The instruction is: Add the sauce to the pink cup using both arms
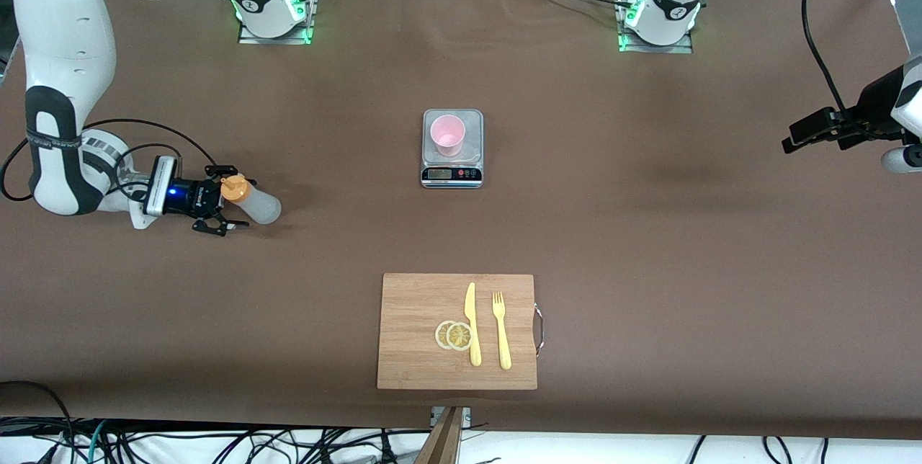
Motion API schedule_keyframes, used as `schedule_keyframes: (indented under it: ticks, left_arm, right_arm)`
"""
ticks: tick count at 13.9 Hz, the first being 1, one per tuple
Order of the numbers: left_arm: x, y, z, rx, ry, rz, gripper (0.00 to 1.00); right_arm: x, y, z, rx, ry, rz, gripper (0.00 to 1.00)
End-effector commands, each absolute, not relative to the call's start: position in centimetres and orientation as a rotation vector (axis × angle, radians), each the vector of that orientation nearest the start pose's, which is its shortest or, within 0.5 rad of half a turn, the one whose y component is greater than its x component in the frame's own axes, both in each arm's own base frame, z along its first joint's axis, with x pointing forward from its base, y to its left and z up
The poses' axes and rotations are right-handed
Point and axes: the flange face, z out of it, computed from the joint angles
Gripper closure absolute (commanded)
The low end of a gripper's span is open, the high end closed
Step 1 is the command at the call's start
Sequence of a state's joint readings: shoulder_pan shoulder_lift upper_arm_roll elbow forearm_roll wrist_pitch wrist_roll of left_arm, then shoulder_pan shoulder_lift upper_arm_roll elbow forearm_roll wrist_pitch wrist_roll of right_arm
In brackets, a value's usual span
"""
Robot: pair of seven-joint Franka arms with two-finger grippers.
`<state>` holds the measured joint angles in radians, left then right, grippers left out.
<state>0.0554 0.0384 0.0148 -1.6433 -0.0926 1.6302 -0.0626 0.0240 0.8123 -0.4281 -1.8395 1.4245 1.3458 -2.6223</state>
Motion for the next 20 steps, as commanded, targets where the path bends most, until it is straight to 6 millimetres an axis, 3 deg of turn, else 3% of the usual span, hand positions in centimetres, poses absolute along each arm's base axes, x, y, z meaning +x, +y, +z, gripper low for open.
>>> schedule_keyframes:
  ticks: [1,4,7,11,13,15,18,20]
  left_arm:
    - [56.8,3.1,57.9,-3.255,-0.244,0.089,0.00]
    - [56.8,3.1,57.9,-3.255,-0.244,0.089,0.00]
    - [56.9,3.0,57.9,-3.255,-0.242,0.089,0.00]
    - [56.9,3.0,58.0,-3.255,-0.241,0.087,0.00]
    - [56.9,3.1,58.0,-3.255,-0.244,0.086,0.00]
    - [56.9,3.1,58.0,-3.255,-0.244,0.086,0.00]
    - [56.9,3.1,58.0,-3.255,-0.244,0.086,0.00]
    - [56.9,3.1,58.0,-3.255,-0.244,0.086,0.00]
  right_arm:
    - [55.5,-11.6,12.6,-1.403,-1.260,-1.084,0.00]
    - [55.4,-14.6,13.4,-1.425,-1.298,-1.038,0.00]
    - [57.1,-16.9,15.6,-1.487,-1.284,-0.959,0.00]
    - [61.9,-19.4,22.0,-1.627,-1.276,-0.787,0.00]
    - [63.8,-19.5,25.3,-1.714,-1.216,-0.702,0.00]
    - [65.8,-18.5,27.9,-1.782,-1.154,-0.632,0.00]
    - [69.3,-13.7,32.2,-1.912,-1.032,-0.481,0.00]
    - [70.1,-11.5,36.0,-2.050,-0.947,-0.379,0.00]
